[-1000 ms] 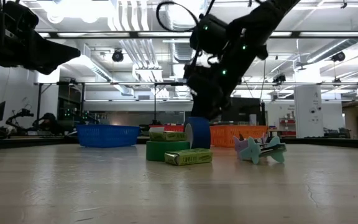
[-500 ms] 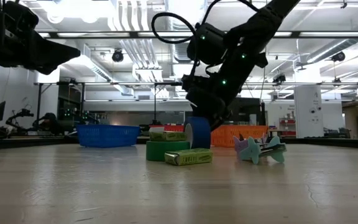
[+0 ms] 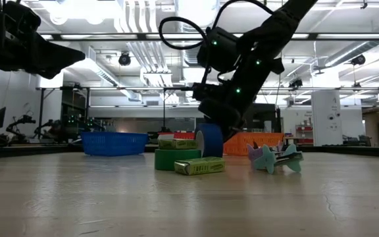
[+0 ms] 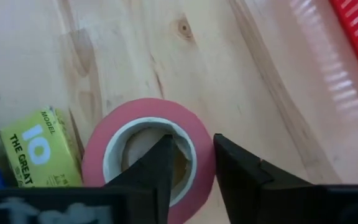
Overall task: Pick and place Stapler, Stapler remover, tape
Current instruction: Put the pink tape into the orange bin
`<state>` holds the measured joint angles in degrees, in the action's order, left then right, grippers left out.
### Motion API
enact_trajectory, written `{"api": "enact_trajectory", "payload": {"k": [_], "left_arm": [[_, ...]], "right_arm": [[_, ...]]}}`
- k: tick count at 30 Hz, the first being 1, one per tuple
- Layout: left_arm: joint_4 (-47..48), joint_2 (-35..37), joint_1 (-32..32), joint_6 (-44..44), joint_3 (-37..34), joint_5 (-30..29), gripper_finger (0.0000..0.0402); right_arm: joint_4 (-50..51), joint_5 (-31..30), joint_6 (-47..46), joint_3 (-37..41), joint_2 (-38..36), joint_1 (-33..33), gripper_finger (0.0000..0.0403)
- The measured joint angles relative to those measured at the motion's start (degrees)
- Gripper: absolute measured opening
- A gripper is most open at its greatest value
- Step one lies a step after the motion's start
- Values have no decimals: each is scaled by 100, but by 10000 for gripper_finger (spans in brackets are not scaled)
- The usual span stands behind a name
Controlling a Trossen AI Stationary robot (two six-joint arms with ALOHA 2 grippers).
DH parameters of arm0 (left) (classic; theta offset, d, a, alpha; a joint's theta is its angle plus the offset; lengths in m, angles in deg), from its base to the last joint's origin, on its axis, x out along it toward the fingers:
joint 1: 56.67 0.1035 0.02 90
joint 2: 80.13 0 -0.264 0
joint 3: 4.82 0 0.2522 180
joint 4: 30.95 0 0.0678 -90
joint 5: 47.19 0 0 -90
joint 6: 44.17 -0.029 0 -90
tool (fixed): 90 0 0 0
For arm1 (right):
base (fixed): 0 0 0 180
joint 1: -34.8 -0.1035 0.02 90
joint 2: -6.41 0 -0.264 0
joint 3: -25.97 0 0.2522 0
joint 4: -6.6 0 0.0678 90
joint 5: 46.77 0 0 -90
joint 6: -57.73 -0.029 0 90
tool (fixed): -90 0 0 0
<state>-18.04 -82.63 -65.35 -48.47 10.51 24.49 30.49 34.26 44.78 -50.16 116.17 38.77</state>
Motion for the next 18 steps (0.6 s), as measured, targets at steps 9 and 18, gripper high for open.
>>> {"api": "enact_trajectory", "payload": {"k": [9,18], "left_arm": [[0,0,0,1,1,0,51],[1,-2,-1,0,1,0,51]], "right_arm": [[-26,-16,93,-2,-321,57,43],[62,-178,106,-4,-720,85,50]]}}
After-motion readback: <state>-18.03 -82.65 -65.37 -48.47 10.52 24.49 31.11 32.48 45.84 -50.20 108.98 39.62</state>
